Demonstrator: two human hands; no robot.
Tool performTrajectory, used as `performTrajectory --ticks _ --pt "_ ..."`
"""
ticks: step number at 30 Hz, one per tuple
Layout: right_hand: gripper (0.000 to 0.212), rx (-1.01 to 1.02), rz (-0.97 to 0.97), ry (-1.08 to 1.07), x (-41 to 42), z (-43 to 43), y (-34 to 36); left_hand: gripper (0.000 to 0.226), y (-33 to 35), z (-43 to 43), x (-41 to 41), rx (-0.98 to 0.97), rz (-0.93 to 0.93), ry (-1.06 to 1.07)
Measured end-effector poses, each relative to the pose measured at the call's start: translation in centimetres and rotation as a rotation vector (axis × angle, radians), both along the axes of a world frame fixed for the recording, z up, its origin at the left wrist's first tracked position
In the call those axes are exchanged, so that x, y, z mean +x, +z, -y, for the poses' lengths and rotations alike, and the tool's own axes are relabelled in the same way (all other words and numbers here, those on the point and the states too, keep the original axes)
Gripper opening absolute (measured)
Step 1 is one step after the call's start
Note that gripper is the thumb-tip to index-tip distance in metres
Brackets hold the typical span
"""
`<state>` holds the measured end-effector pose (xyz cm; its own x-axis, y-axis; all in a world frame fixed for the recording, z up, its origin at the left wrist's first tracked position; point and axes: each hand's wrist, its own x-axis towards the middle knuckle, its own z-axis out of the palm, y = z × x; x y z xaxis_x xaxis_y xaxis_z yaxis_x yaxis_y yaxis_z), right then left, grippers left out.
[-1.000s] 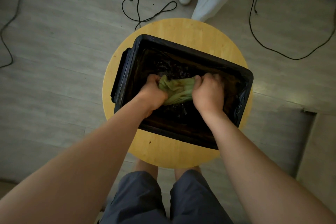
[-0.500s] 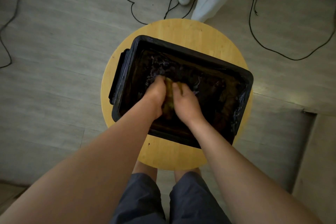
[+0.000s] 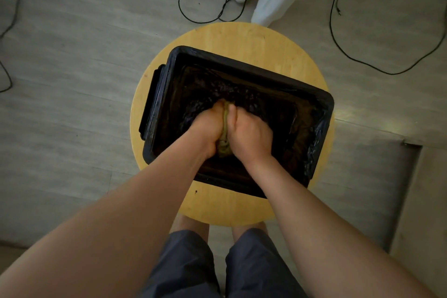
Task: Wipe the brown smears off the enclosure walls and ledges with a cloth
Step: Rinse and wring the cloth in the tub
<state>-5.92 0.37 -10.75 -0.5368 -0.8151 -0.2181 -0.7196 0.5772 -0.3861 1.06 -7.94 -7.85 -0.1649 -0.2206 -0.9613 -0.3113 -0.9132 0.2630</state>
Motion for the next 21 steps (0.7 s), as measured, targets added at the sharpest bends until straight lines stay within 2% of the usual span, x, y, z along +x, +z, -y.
performTrajectory --ticks 2,5,7,9,11,13,15,17,19,21 --pt "0.052 0.088 0.012 -0.072 -1.4 -0.4 -1.3 0.046 -0.5 -0.2 0.3 -0.087 0.035 -0.095" --pt "0.048 0.227 0.200 -0.357 -1.8 -0.6 -2.0 0.050 -0.5 0.1 0.7 -0.204 0.179 -0.195" --pt "0.054 0.314 0.308 -0.541 -1.2 0.0 -1.5 0.052 -0.4 0.5 0.8 -0.205 0.218 -0.123" --pt "0.058 0.403 0.484 -0.608 -0.2 0.7 -1.1 0.053 -0.1 0.4 0.5 -0.075 0.171 0.051" --pt "0.051 0.409 0.676 -0.517 0.5 1.2 -0.1 0.050 0.3 0.1 0.1 0.025 0.090 0.151" --pt "0.032 0.239 0.781 -0.409 1.2 1.0 1.6 0.042 0.4 0.0 0.3 0.081 0.015 0.169" --pt "0.020 0.013 0.751 -0.325 2.0 0.5 3.7 0.034 0.4 0.2 0.4 0.115 -0.027 0.144" --pt "0.030 -0.141 0.685 -0.234 2.7 0.1 5.2 0.036 0.5 0.8 0.6 0.078 0.036 0.057" --pt "0.038 -0.174 0.600 -0.155 3.2 0.1 5.4 0.039 -0.1 1.0 0.8 0.053 0.051 0.043" --pt "0.044 -0.139 0.521 -0.164 3.1 0.3 4.3 0.033 -0.1 0.7 0.7 -0.002 0.073 0.036"
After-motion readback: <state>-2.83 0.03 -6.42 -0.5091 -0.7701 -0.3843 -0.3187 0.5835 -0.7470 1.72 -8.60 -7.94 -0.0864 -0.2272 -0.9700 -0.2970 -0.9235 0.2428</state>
